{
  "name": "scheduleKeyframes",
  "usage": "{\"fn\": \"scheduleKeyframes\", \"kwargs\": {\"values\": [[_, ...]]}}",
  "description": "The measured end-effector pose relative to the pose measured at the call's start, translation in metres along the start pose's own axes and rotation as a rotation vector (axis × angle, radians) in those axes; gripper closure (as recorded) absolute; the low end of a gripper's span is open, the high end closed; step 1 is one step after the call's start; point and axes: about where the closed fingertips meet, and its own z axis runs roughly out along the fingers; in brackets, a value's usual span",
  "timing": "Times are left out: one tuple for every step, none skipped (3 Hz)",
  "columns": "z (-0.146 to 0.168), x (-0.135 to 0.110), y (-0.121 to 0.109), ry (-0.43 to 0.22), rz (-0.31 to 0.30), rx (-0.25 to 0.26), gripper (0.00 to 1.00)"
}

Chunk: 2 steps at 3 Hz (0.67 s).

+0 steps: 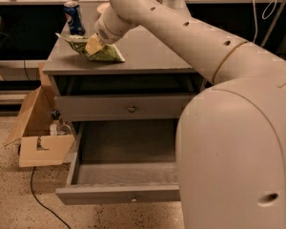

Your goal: Place green jalapeno chip bag into middle drawer

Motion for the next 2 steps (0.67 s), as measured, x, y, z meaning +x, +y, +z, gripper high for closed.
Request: {"fn": "scheduleKeyframes", "kwargs": {"values": [[-0.016,-0.003,0.011,-0.055,0.011,0.010,0.72],[-0.046,-0.009,0.034,-0.177,0.013,-0.006,0.95]]}}
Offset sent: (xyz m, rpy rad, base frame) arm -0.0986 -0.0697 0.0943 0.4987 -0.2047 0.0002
